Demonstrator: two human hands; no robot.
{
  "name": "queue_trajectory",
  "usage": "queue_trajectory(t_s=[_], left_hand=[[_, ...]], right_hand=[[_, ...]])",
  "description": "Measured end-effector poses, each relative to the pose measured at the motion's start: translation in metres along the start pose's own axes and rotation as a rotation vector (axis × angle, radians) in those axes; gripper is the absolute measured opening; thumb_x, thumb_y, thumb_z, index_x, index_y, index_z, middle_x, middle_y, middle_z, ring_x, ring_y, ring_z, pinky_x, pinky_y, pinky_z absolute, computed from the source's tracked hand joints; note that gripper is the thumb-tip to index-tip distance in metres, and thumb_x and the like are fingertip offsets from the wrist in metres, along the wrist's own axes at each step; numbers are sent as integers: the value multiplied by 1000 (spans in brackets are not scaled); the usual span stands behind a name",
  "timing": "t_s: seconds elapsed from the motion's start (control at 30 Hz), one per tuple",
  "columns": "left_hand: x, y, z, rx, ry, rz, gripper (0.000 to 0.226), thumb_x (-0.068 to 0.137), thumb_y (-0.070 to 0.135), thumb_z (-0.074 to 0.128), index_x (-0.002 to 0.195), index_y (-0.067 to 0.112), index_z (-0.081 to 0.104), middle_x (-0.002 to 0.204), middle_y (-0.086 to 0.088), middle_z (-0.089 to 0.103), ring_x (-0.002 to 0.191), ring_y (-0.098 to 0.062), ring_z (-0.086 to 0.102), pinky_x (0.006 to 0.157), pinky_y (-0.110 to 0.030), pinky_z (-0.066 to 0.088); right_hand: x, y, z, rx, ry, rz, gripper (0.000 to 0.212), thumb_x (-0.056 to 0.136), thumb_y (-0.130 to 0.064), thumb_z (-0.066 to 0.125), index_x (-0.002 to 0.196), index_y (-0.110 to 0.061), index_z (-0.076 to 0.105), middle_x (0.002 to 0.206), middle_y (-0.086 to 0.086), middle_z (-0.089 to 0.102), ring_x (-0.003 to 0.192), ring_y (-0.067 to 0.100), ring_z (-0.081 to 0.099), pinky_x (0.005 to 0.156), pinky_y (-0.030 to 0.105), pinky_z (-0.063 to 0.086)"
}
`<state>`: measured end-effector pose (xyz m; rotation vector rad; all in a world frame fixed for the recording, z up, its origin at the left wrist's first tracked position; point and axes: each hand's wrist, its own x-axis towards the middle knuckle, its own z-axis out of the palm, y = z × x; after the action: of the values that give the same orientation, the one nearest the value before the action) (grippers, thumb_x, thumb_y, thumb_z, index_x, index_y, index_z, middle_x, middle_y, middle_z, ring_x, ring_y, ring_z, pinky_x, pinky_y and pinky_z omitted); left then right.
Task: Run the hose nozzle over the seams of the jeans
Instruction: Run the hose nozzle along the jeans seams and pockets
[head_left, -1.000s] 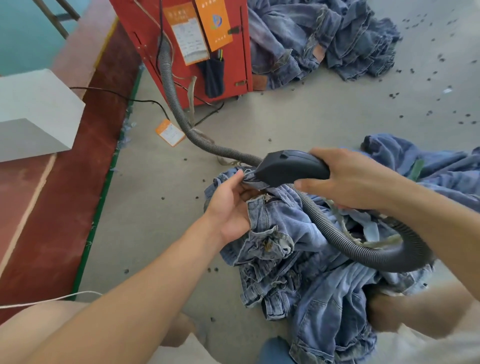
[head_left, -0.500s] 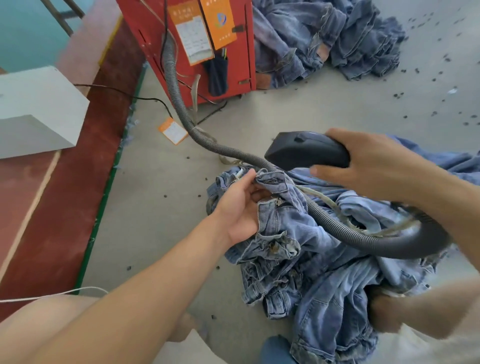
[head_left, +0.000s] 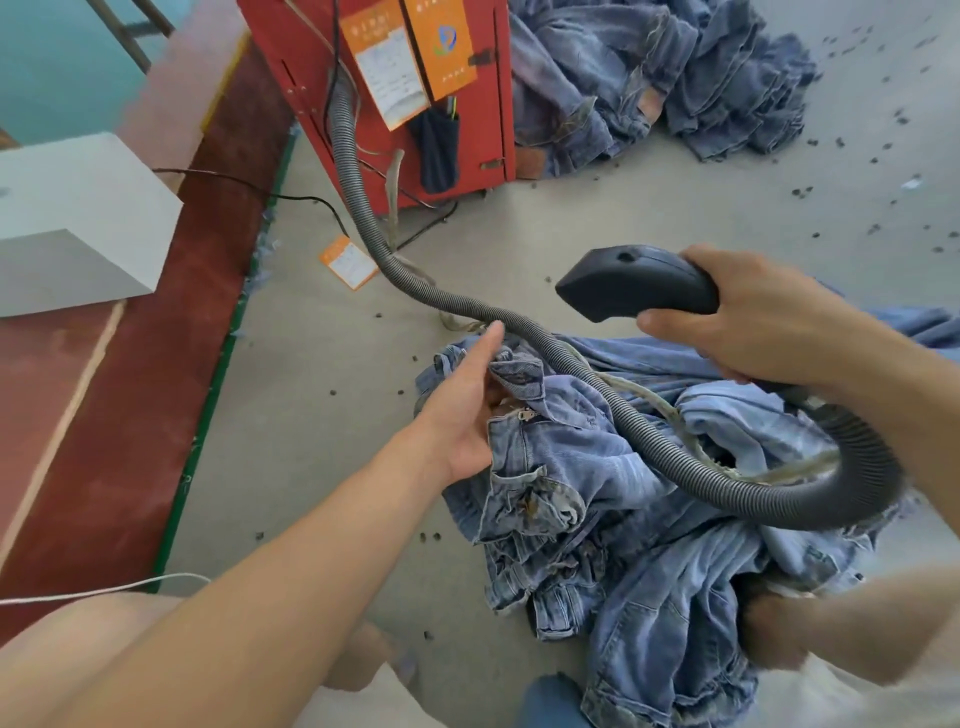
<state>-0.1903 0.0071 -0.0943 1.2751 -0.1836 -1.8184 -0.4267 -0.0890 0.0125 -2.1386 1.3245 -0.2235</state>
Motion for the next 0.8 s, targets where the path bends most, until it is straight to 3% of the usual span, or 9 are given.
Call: queue_trajectory(t_s=[0.07, 0.17, 0.23, 0.3, 0.4, 0.53, 0.67, 0.8], left_hand=[[-3, 2, 4, 76, 16, 6, 48, 85, 47, 81, 113, 8, 79, 116, -17, 75, 104, -34, 75, 88, -54, 61], [-4, 5, 5, 107, 13, 51, 28, 94, 16, 68, 117, 1, 71, 115, -20, 70, 100, -34, 69, 97, -54, 57], [-7, 8, 2, 85, -78, 83, 40, 94, -3, 54, 133, -10, 57, 124, -27, 61, 109, -38, 61, 108, -56, 49], [-10, 12, -2, 53, -167, 127, 47, 93, -15, 44, 140, -13, 49, 135, -30, 61, 118, -42, 62, 105, -57, 52], [-13, 10, -5, 23, -246, 160, 52, 95, -18, 43, 146, -12, 41, 142, -32, 55, 130, -44, 58, 104, -54, 53], [-17, 7, -2, 20, -334, 170, 57, 92, -17, 47, 148, -12, 38, 138, -30, 58, 129, -40, 58, 117, -55, 40], [-17, 3, -2, -1, -353, 158, 55, 94, -19, 41, 149, -12, 37, 142, -31, 53, 133, -43, 52, 118, -57, 38], [-18, 3, -1, 8, -321, 165, 53, 95, -19, 41, 147, -12, 41, 146, -33, 51, 133, -45, 54, 112, -56, 45]], right_hand=[[-3, 1, -2, 15, -41, 6, 20, 91, -47, 70, 97, -32, 58, 53, -9, 61, 39, 11, 54, 44, 27, 39], [-7, 1, -3, 18, -88, -27, 17, 91, -44, 72, 95, -33, 59, 57, -15, 63, 39, 9, 54, 39, 22, 41], [-10, 2, -3, 20, -123, -68, 16, 91, -42, 73, 93, -36, 58, 57, -18, 62, 37, 7, 53, 37, 17, 39], [-12, 3, -3, 31, -168, -94, 16, 91, -43, 73, 92, -39, 57, 58, -19, 63, 36, 6, 52, 38, 15, 39], [-12, 6, -5, 35, -236, -111, 16, 89, -46, 72, 92, -47, 56, 60, -16, 65, 38, 6, 55, 39, 15, 41], [-13, 0, 2, -59, -300, -115, 16, 87, -51, 71, 92, -51, 56, 72, -13, 68, 47, 8, 63, 45, 22, 49], [-5, -8, 21, -74, -109, -105, 17, 89, -52, 68, 98, -43, 56, 74, -10, 66, 61, 6, 62, 57, 29, 48], [-3, -5, 4, 52, 7, -40, 19, 90, -46, 71, 93, -34, 57, 56, -3, 64, 40, 9, 57, 42, 26, 44]])
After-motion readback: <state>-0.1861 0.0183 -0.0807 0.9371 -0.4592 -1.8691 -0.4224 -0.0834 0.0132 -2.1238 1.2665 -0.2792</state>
